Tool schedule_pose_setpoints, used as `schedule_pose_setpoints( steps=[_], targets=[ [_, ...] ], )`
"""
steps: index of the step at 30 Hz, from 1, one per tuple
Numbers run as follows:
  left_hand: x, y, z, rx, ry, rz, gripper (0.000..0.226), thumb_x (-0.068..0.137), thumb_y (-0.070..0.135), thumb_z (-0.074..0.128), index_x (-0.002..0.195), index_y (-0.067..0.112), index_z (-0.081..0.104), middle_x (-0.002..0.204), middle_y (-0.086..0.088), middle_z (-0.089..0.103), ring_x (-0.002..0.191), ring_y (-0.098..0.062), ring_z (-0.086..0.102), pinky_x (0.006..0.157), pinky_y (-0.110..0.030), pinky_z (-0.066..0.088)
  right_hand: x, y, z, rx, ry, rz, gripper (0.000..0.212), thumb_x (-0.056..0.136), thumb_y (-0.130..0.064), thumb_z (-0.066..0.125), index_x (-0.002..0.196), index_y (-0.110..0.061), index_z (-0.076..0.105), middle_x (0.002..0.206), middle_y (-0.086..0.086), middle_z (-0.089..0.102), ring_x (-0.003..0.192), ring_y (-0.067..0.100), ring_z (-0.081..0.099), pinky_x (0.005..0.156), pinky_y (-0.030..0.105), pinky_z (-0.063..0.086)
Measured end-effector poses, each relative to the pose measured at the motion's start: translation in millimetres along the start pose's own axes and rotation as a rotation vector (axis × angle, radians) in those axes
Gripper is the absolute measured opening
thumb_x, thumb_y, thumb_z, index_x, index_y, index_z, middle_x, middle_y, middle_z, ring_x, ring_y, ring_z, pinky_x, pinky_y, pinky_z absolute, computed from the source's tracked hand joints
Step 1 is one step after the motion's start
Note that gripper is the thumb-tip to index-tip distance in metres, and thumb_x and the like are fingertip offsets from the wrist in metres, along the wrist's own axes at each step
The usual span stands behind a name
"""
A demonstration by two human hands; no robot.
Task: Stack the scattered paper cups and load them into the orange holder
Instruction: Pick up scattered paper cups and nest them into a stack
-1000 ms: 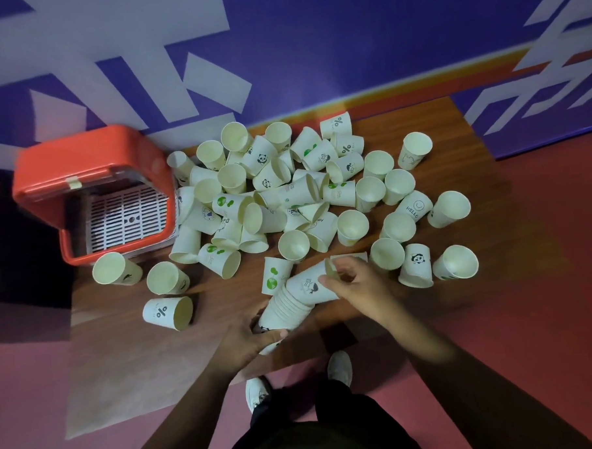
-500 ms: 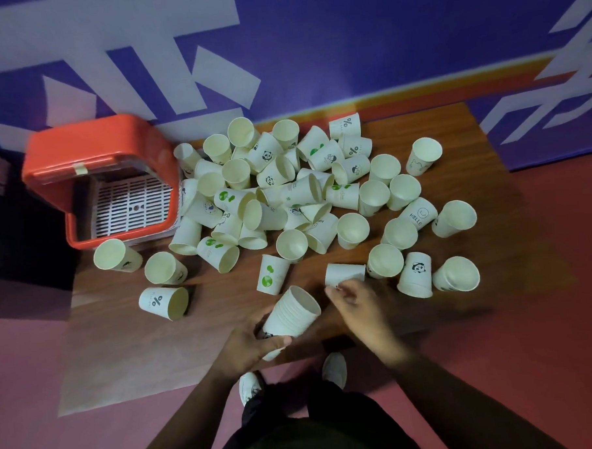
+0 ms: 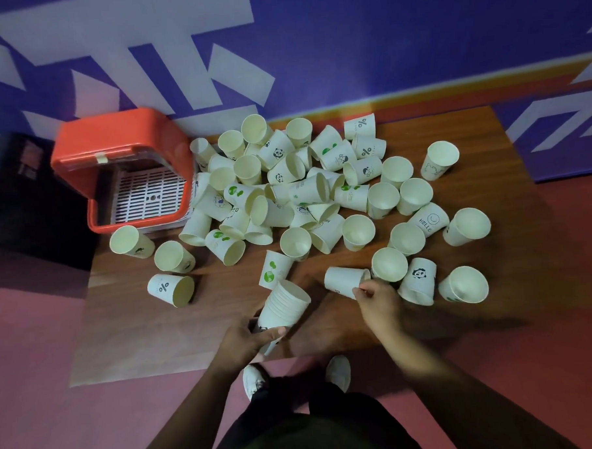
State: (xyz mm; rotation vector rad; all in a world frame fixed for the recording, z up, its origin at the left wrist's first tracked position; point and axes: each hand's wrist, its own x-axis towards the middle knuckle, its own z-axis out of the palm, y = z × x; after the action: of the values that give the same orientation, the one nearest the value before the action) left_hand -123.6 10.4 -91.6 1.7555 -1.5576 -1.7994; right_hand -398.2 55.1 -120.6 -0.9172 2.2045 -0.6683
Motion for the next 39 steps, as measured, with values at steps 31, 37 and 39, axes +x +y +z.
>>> schedule_pose_setpoints(
  steps=[31,37,39],
  targets=[
    [0.1,-18.2,-115.2,0.033,-0.001,0.136,0.053,0.081,0.021,0.087,0.128,0.033,0.066,0.115,0.022,0.076,0.111,0.002,0.069,0.087,-0.011,0.051,50.0,-106.0,58.6,-0.562,-0.083,-0.419,0.032,0.088,-0.018,0.065,0.12,-0.012,0.066,0.118,0.013,0.051,0.1,0.032,0.06,0.082,0.041,0.054],
    [17.4,-20.1,-140.4,0.02,-0.004,0.124,0.056,0.082,0.013,0.086,0.132,0.025,0.064,0.11,0.013,0.075,0.101,0.012,0.067,0.077,-0.003,0.048,49.6,-94.2,68.0,-0.549,0.05,-0.482,0.009,0.073,-0.009,0.082,0.078,-0.008,0.074,0.088,0.012,0.051,0.073,0.032,0.057,0.06,0.04,0.055],
    [23.8,-23.1,-144.5,0.019,-0.008,0.131,0.058,0.081,0.016,0.087,0.132,0.031,0.064,0.117,0.01,0.074,0.11,0.004,0.067,0.08,-0.005,0.049,46.0,-97.3,63.8,-0.396,0.134,-0.501,0.013,0.071,-0.01,0.086,0.078,-0.008,0.075,0.091,0.01,0.051,0.076,0.029,0.057,0.066,0.039,0.056]
  ],
)
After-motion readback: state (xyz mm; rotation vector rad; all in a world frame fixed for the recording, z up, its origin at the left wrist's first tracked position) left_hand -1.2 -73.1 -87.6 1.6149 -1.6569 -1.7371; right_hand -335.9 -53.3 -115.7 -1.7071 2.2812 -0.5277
